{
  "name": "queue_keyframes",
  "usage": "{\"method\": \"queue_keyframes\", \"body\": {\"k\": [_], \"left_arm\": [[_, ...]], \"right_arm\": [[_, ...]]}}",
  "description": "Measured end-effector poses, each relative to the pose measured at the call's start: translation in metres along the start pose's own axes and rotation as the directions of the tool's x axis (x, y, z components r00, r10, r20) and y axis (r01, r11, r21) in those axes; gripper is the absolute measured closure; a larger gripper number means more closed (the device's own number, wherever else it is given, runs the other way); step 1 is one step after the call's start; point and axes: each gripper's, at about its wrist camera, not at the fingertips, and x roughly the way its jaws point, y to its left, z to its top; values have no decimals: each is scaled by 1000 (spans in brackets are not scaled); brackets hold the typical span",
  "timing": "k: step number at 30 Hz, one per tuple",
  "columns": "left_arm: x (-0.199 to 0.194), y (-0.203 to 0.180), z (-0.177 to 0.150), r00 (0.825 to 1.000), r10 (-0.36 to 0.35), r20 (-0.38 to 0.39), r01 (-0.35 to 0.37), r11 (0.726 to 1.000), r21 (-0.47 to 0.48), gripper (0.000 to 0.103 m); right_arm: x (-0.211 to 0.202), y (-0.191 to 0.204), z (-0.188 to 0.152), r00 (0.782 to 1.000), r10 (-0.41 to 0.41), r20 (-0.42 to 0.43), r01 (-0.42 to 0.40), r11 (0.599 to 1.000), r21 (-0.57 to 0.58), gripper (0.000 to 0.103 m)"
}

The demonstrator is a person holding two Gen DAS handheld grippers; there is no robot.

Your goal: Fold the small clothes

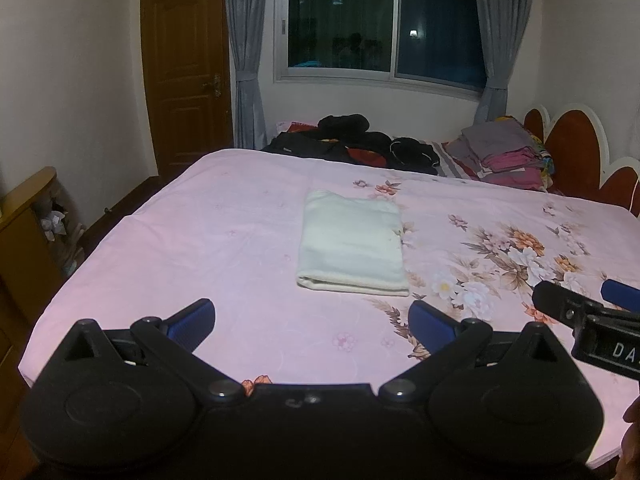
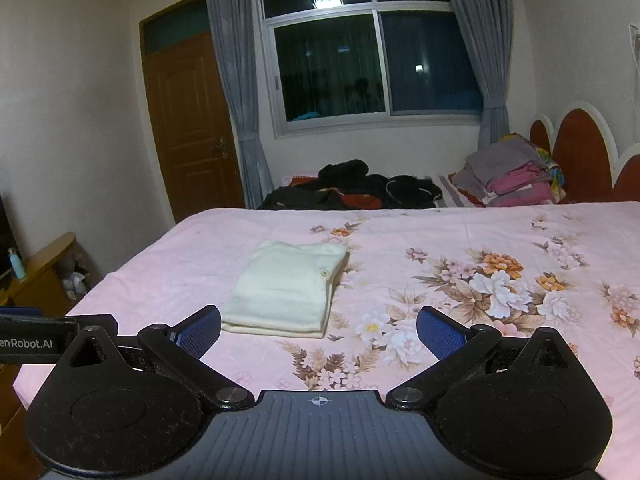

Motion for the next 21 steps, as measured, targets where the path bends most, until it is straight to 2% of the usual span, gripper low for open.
{"method": "queue_keyframes", "body": {"k": [21], "left_arm": [[14, -2, 1, 999, 0, -33, 0, 1000, 5, 0]], "right_arm": [[13, 1, -4, 1000, 5, -14, -5, 1000, 6, 0]]}}
